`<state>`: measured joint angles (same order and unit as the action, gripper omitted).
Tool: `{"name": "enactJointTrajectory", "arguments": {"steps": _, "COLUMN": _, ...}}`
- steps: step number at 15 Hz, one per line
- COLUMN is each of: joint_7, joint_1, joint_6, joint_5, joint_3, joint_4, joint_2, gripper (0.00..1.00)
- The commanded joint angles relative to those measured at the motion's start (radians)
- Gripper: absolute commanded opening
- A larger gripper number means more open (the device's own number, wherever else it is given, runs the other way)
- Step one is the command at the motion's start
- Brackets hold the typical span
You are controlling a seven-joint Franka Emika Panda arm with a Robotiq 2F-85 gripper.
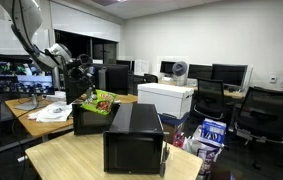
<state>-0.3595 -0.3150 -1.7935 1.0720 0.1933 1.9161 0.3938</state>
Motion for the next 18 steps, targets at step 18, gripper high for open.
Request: {"name": "enactJointTrajectory", "arguments": {"steps": 18, "joint_7": 0.108, "joint_1": 0.093, "joint_6": 0.102, "joint_5": 0.293, "joint_3": -0.084, "joint_4": -0.084, "joint_2": 0.13, "gripper": 0.0}}
